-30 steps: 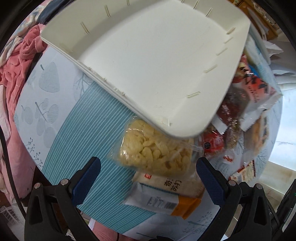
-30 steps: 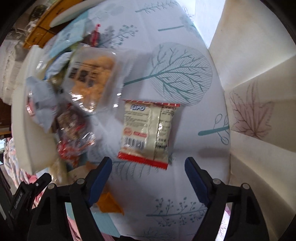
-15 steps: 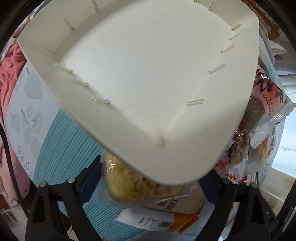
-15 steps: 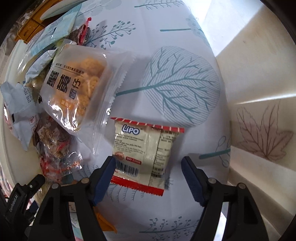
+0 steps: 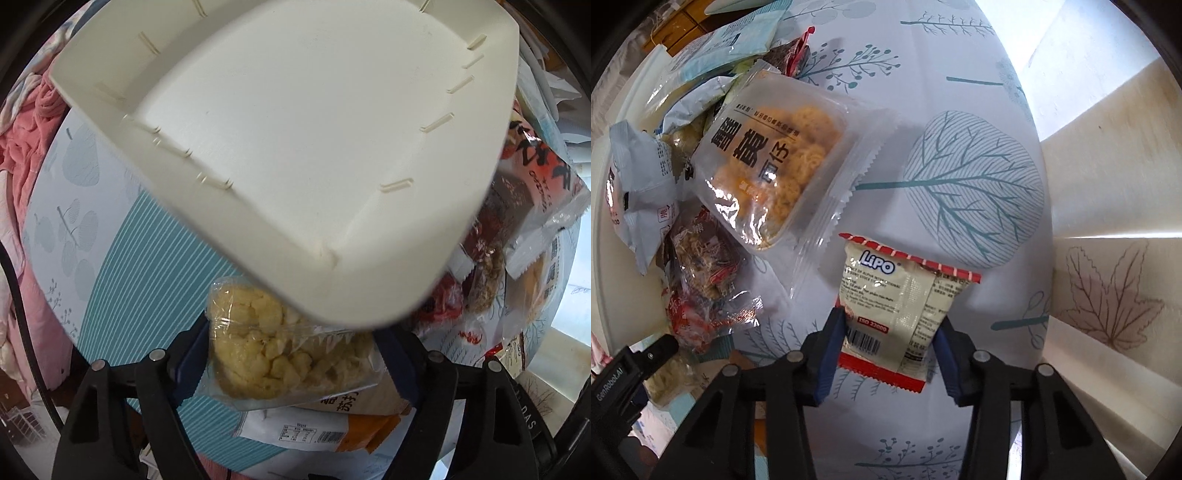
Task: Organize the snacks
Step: 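Grasp the yellow cracker bag with left gripper while right grasps LIPO pack, then carry both packs into the white tray and open both grippers, then grasp the tan biscuit pack with left gripper while right grasps OATS bar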
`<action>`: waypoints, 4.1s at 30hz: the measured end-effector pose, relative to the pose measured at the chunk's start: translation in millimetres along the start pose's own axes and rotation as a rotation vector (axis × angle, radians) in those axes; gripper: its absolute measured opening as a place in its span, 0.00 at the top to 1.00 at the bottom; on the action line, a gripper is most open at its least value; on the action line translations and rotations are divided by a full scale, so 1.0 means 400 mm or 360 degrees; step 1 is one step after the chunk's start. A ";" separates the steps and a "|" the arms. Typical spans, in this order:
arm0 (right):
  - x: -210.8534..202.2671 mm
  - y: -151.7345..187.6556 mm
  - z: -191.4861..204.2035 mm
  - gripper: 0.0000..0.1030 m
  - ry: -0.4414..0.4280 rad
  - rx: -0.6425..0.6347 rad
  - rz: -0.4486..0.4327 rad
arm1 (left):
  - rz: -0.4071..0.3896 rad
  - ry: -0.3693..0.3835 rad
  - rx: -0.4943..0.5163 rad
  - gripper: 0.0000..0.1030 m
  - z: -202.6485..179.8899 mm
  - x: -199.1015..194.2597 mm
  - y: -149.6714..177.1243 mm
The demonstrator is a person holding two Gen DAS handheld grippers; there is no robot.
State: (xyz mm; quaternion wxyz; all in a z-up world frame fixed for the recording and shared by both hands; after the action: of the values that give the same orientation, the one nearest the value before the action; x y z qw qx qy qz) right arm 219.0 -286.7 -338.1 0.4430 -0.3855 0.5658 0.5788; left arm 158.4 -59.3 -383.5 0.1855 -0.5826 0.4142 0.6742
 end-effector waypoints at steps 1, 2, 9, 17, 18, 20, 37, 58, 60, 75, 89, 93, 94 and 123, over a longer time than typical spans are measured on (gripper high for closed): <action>0.002 0.012 -0.017 0.54 -0.0027 0.0008 0.0014 | -0.0010 -0.0003 -0.0002 0.29 0.000 -0.009 0.005; 0.010 0.025 -0.040 0.54 -0.0048 0.0010 0.0022 | -0.0016 -0.0006 -0.0001 0.31 0.003 -0.015 0.010; 0.019 0.025 -0.112 0.54 -0.0169 0.0040 0.0090 | 0.0045 -0.0032 -0.0001 0.35 0.016 -0.026 0.063; -0.040 0.045 -0.091 0.54 -0.0221 -0.0036 -0.0017 | 0.0112 -0.0018 0.0031 0.35 0.066 -0.069 0.165; -0.050 0.049 -0.092 0.54 -0.0220 -0.0040 -0.0029 | 0.0122 -0.0011 0.0038 0.35 0.077 -0.084 0.177; -0.070 0.055 -0.096 0.54 -0.0214 -0.0051 -0.0062 | 0.0131 0.0007 0.0054 0.35 0.084 -0.109 0.198; -0.151 0.193 0.112 0.54 -0.0153 -0.0041 -0.0362 | -0.0113 0.0194 0.0655 0.35 0.045 -0.442 0.260; -0.303 0.252 0.464 0.54 -0.0414 0.0050 -0.0800 | -0.0452 0.0222 0.1104 0.35 0.171 -0.665 -0.008; -0.313 0.256 0.502 0.54 -0.0438 0.0023 -0.0850 | -0.0471 0.0223 0.1133 0.35 0.181 -0.667 -0.037; -0.250 0.260 0.646 0.48 -0.0485 -0.0071 -0.0823 | -0.0484 0.0191 0.1128 0.27 0.264 -0.581 -0.197; -0.246 0.293 0.607 0.17 -0.0502 -0.0080 -0.0797 | -0.0623 0.0239 0.1154 0.12 0.257 -0.614 -0.114; -0.255 0.313 0.583 0.17 -0.0494 -0.0121 -0.0807 | -0.0645 0.0241 0.1152 0.12 0.249 -0.614 -0.065; -0.259 0.319 0.575 0.17 -0.0491 -0.0134 -0.0814 | -0.0654 0.0240 0.1148 0.12 0.247 -0.613 -0.048; -0.193 0.593 0.249 0.17 -0.0285 -0.0289 -0.0827 | -0.0587 0.0243 0.1084 0.12 0.233 -0.414 0.398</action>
State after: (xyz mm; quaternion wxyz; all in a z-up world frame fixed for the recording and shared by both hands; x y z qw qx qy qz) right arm 23.4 -185.5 -184.4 0.5884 -0.5030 0.3526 0.5258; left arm 24.7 -42.3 -175.7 0.4548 -0.6010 0.5151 0.4083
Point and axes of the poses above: each gripper's, at about its wrist camera, not at the fingertips, and x roughly the way its jaws point, z to its left, y to its underside, the point moved 10 cm from there along x, roughly the way its jaws point, and after that the axes turned 15 degrees about z, right-handed, at the moved point
